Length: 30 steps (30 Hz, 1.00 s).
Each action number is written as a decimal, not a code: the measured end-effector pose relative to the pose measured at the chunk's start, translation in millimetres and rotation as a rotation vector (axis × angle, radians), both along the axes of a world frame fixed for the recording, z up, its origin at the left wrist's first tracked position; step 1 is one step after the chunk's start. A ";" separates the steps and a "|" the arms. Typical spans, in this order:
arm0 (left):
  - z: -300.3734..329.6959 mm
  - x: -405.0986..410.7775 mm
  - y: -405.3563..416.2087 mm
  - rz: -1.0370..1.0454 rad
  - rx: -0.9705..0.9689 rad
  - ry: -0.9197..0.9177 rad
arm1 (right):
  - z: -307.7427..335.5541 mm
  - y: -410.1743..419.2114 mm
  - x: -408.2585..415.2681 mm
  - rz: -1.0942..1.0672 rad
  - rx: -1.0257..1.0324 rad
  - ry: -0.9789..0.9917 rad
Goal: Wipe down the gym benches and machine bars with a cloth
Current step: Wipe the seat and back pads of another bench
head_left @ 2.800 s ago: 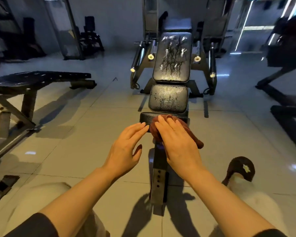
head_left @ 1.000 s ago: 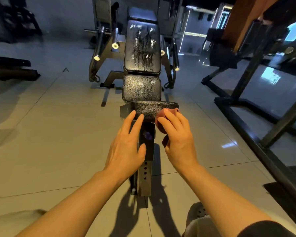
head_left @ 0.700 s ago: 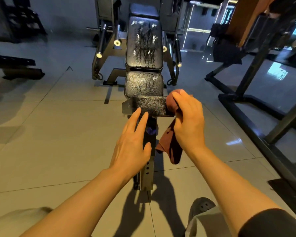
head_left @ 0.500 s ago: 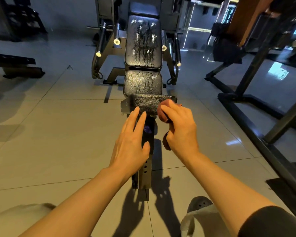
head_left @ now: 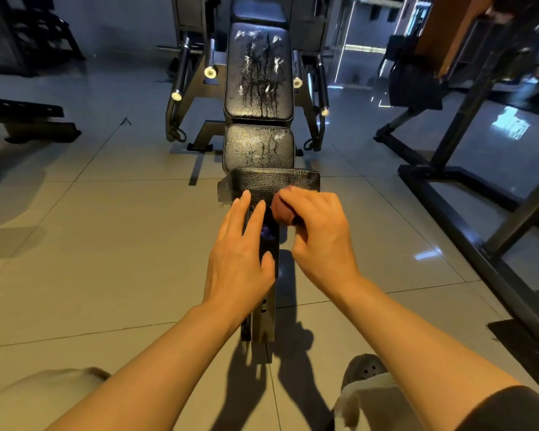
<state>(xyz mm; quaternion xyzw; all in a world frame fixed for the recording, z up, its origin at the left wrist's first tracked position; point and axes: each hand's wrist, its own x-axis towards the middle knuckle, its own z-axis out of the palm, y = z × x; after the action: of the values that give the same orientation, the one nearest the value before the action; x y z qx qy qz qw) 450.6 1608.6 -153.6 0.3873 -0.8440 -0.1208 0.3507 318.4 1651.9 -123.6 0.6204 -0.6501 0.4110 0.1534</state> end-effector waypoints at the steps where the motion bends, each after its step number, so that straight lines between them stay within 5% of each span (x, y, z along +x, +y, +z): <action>1: 0.6 -0.2 0.2 0.000 -0.001 0.001 | 4.2 -1.6 -1.2 -0.018 -0.026 -0.021; 6: 2.3 2.6 -1.0 -0.018 0.015 0.018 | 13.4 -16.5 -9.7 -0.194 -0.132 -0.117; 15: 5.6 16.3 -14.8 0.004 0.039 0.061 | 9.8 -36.2 29.9 -0.023 -0.043 0.155; 22: 16.5 13.2 -20.8 -0.038 0.048 0.111 | 9.7 -18.8 -23.4 -0.306 -0.143 -0.088; 30: 9.9 14.1 -27.8 -0.070 0.057 0.085 | 5.4 -44.8 32.3 -0.053 -0.141 0.109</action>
<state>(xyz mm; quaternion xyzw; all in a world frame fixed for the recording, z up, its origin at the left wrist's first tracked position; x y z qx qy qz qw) 464.7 1580.8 -143.7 0.3618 -0.8376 -0.1734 0.3708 350.7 1607.1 -118.2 0.6121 -0.6264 0.4173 0.2425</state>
